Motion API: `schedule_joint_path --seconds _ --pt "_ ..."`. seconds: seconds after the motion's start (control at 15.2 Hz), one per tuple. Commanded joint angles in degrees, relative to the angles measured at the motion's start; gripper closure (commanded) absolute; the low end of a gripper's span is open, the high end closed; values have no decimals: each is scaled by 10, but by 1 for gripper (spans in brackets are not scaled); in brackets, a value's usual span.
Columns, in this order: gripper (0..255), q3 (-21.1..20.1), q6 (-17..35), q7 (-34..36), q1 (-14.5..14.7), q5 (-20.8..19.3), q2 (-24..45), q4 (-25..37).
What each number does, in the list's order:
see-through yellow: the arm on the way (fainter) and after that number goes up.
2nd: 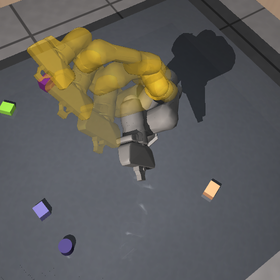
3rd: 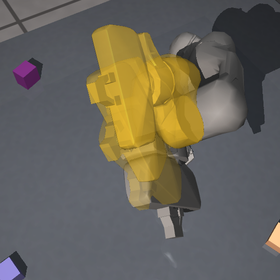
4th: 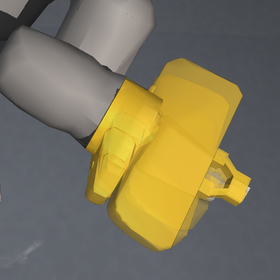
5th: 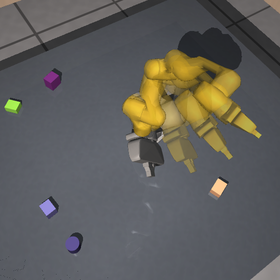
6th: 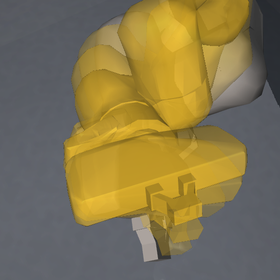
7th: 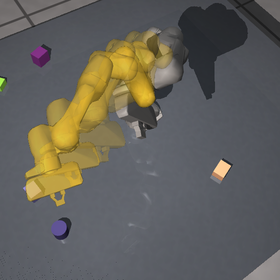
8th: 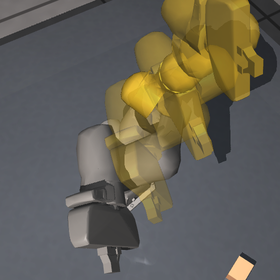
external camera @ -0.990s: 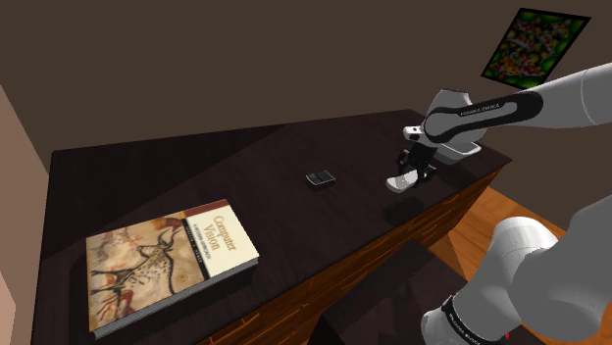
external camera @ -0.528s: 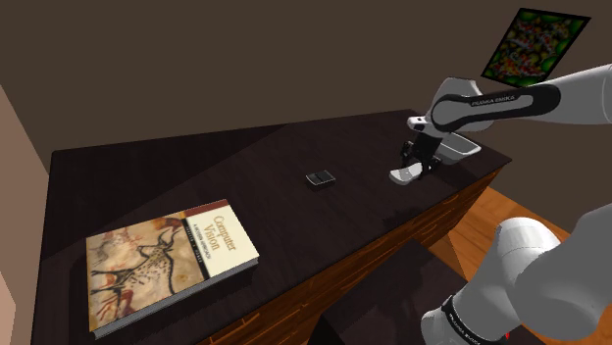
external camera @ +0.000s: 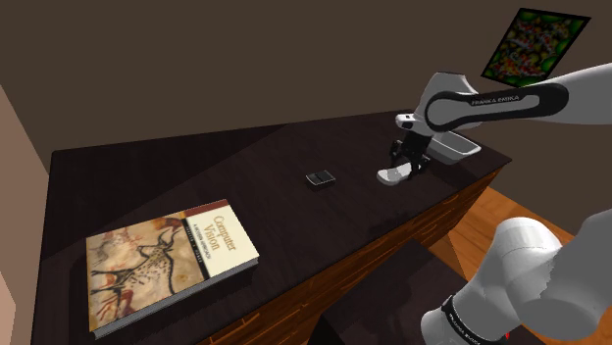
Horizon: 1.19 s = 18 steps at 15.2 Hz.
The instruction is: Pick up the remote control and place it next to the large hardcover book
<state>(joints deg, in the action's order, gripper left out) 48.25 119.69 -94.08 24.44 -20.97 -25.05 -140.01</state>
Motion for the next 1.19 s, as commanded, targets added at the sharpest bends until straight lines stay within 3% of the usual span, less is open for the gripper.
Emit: schedule_joint_path --seconds 0.0,0.59,1.12 --pt "255 -23 0 30 8 6 -3 -9" --pt "255 -114 13 153 68 52 11 -27" --pt "255 -178 27 242 136 112 68 4"
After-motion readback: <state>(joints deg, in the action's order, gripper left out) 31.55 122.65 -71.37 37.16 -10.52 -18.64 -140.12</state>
